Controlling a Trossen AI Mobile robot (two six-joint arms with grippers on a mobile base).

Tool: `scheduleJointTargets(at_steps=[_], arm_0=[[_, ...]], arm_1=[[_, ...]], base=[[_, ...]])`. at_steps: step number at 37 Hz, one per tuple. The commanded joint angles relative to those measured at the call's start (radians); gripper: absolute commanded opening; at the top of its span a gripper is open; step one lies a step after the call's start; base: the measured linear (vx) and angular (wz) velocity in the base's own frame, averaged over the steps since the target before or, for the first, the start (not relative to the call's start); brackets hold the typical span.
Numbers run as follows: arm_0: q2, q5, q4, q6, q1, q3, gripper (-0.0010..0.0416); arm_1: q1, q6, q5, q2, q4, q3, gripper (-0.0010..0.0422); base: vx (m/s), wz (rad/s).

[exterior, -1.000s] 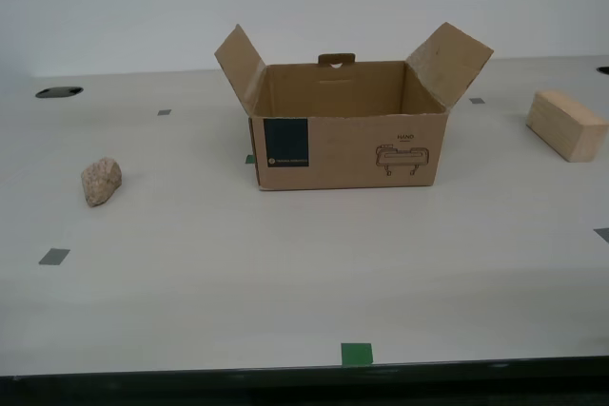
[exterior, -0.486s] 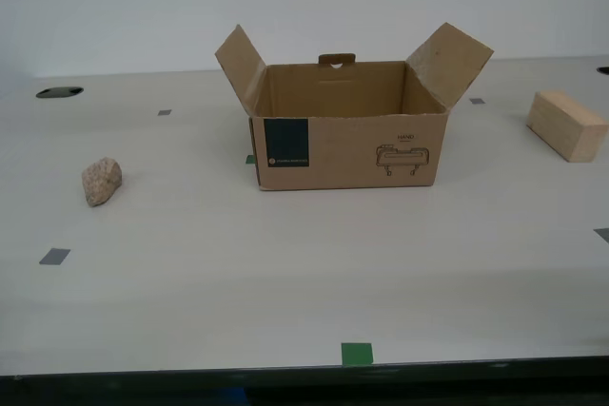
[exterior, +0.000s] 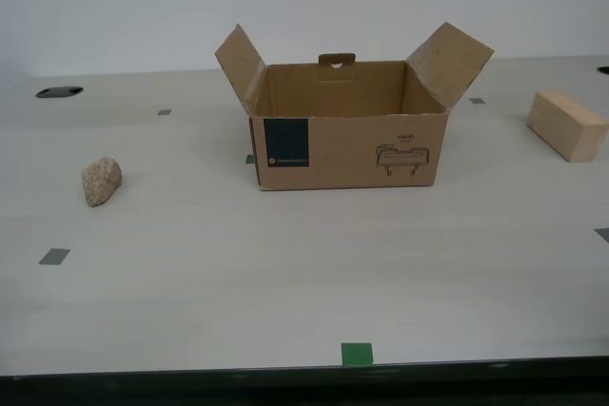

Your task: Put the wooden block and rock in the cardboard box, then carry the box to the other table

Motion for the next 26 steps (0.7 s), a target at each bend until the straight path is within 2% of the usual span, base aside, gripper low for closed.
scheduleJointTargets(at_steps=[1, 17, 20, 26], arm_0=[[0.011, 0.0, 0.012, 0.002, 0.0, -0.011, 0.0], [0.034, 0.0, 0.044, -0.004, 0.003, -0.041, 0.0001], [0.034, 0.0, 0.053, -0.016, 0.003, -0.041, 0.0001], [0.034, 0.0, 0.06, -0.022, 0.004, -0.041, 0.0003]], arm_1=[[0.0, 0.002, 0.003, 0.002, -0.026, 0.016, 0.0], [-0.002, 0.004, 0.003, 0.001, -0.023, 0.023, 0.0], [-0.002, 0.006, 0.003, 0.001, -0.023, 0.022, 0.0001], [-0.002, 0.015, 0.003, 0.001, -0.023, 0.022, 0.0031]], base=[[0.0, 0.0], [0.0, 0.0], [0.0, 0.0], [0.0, 0.0]])
